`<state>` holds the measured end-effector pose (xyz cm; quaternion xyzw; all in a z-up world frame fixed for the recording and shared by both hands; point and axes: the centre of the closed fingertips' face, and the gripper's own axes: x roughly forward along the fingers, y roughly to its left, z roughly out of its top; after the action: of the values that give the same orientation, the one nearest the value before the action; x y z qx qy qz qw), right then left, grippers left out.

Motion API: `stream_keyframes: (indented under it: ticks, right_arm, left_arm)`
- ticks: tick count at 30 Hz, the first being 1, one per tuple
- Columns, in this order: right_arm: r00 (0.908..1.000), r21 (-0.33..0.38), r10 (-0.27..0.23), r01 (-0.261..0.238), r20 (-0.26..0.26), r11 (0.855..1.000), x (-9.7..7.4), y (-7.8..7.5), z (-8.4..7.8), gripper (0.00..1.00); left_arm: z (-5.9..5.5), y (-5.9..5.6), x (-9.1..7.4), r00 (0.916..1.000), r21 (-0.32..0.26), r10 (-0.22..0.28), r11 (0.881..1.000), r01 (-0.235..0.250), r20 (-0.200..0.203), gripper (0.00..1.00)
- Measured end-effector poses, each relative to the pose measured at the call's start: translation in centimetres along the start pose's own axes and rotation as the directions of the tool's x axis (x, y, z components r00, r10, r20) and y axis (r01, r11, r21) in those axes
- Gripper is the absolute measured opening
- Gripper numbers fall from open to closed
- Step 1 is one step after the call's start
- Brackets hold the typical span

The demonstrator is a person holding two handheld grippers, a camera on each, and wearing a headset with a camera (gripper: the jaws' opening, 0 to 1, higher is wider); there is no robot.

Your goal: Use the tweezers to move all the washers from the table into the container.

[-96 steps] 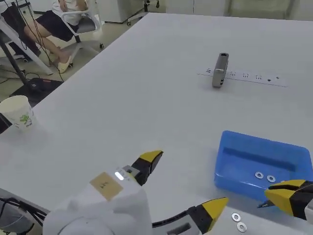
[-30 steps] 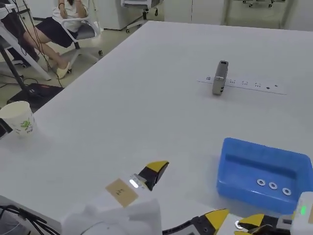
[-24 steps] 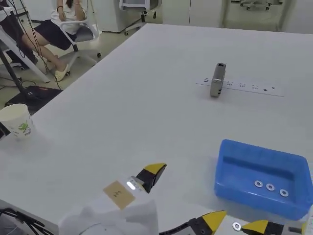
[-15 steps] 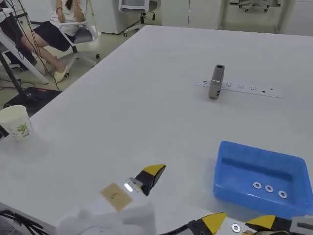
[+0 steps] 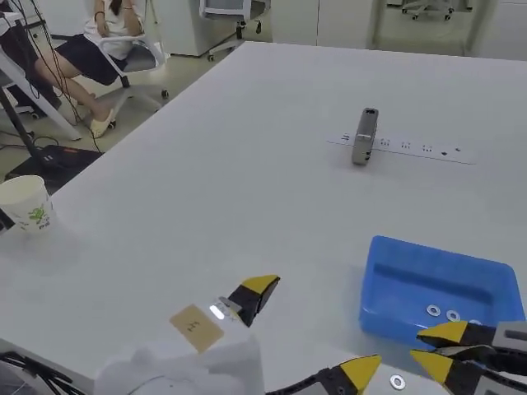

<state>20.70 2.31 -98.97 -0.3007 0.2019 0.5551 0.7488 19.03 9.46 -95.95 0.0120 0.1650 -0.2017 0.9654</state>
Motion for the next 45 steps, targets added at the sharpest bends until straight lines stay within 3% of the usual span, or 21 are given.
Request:
stream_keyframes:
  ticks: [15,24,45]
  right_arm:
    - [0.9964,0.031,-0.084,0.084,0.009,0.996,0.3,-4.6,0.1,0.03]
    - [0.9953,0.025,-0.096,0.096,-0.004,0.995,2.1,-7.0,-0.4,0.03]
    - [0.9959,0.041,-0.009,0.013,-0.091,0.999,5.7,-7.4,-3.2,0.03]
  left_arm:
    - [-0.2,-0.1,0.1,0.9999,0.006,-0.004,1.000,0.004,-0.010,0.68]
    - [-0.4,-0.1,0.1,0.9997,0.011,-0.007,1.000,0.007,-0.024,0.67]
    - [-0.5,-0.1,0.2,0.9996,0.007,-0.009,1.000,0.009,-0.028,0.67]
